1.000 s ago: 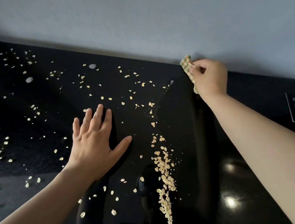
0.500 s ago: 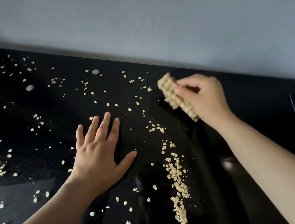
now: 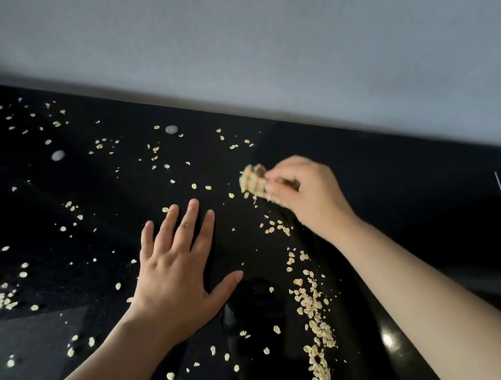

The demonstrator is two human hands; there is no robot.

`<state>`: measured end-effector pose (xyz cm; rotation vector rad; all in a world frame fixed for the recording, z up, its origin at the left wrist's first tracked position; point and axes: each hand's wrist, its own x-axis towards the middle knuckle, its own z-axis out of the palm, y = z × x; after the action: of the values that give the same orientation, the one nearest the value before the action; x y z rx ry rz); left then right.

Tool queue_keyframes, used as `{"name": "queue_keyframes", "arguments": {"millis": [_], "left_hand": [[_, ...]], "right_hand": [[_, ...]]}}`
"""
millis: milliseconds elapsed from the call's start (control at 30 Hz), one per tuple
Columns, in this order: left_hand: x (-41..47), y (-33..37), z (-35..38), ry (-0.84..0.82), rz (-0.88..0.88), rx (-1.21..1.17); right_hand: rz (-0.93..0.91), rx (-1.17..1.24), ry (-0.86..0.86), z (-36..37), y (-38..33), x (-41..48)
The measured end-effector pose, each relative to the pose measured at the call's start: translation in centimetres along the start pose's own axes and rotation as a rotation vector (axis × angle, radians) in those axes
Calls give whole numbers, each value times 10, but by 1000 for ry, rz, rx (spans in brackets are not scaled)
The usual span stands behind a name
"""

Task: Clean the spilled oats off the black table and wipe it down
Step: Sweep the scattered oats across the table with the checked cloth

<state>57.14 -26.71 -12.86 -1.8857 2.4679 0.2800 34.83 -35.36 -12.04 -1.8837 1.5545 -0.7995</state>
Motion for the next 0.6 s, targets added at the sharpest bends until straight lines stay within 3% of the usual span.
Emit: {"name": "queue_keyframes", "arguments": {"millis": [67,233,367,467,600], "left_hand": [[0,0,0,1,1,-1],[0,-2,2,10,10,-11],[-1,-3,2,19,16,-17],[0,-2,2,20,9,-20],[0,-3,2,11,13,-29]], "right_hand": [[24,52,-33,-5,-6,-16],[73,20,225,-26,-4,34],[121,-71,289,-13,12,92],[172,-53,288,7,17,104],[27,-49,120,21,2,72]]}}
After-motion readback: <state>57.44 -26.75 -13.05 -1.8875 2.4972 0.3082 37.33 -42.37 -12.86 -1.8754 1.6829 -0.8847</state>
